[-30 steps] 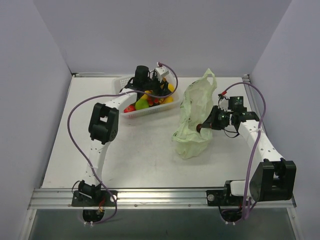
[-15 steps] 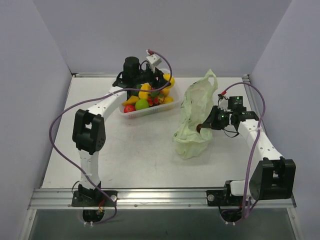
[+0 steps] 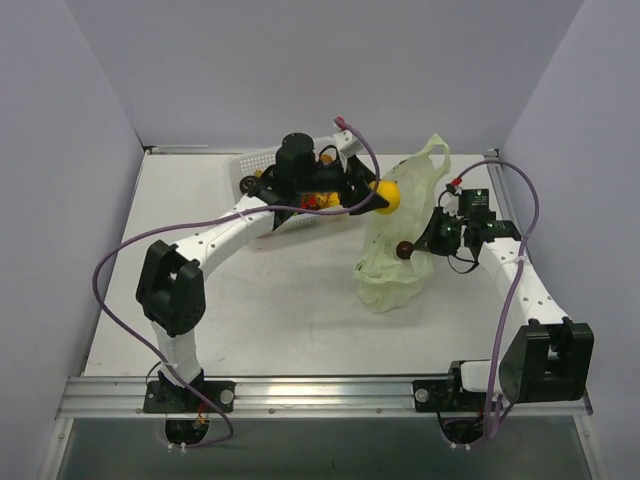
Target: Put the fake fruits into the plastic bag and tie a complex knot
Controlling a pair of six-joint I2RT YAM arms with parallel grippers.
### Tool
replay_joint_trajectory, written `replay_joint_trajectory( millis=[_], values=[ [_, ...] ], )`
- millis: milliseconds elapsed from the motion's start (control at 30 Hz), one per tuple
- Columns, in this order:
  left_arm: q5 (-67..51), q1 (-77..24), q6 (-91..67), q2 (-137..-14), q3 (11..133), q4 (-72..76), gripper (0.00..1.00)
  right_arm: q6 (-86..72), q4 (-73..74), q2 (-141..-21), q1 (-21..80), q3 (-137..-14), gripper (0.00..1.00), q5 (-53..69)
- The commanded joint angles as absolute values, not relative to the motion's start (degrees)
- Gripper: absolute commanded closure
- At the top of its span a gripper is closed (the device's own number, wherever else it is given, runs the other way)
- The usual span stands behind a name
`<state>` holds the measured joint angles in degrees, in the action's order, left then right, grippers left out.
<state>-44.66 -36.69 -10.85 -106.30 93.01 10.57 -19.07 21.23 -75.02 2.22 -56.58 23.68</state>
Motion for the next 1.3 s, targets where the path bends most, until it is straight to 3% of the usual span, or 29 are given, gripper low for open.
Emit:
replay_joint_trajectory(
  millis=[0, 167, 233, 267, 300, 433, 733, 1067, 1267],
  values=[
    [-43.9, -39.5, -14.6, -108.4, 93.9, 13.8, 0.81, -19.7, 22.6, -72.9, 2.1, -58.7, 1.00, 20.6],
    [-40.9, -42.0, -14.9, -111.4, 94.2, 13.2, 0.74, -19.6, 22.6, -73.9, 2.0, -58.4, 1.00, 20.3],
    [-40.2, -42.2, -14.9, -112.7, 94.4, 12.7, 0.64, -19.5, 22.6, -74.0, 2.0, -58.4, 1.00, 20.4],
    [-39.1, -42.1, -14.9, -113.0, 94.7, 11.6, 0.44, -19.6, 22.6, -74.1, 2.0, -58.4, 1.00, 20.5],
    [-38.4, -42.2, -14.9, -113.3, 94.8, 11.3, 0.32, -19.6, 22.6, -74.2, 2.0, -58.4, 1.00, 20.7],
    [-38.6, -41.7, -15.3, -112.8, 95.6, 11.7, 0.03, -19.9, 22.5, -74.9, 1.9, -58.2, 1.00, 21.0],
    [-39.8, -35.1, -15.3, -104.6, 92.2, 9.4, 0.03, -19.5, 22.4, -75.3, 1.9, -57.9, 1.00, 20.8],
    [-17.1, -22.9, -1.7, -105.4, 90.9, -2.9, 0.03, -18.5, 22.4, -75.4, 1.9, -57.3, 1.00, 21.3],
    [-12.6, -22.4, -1.2, -112.8, 97.3, -8.8, 0.06, -18.1, 22.4, -75.3, 1.9, -57.2, 1.00, 20.9]
  ],
)
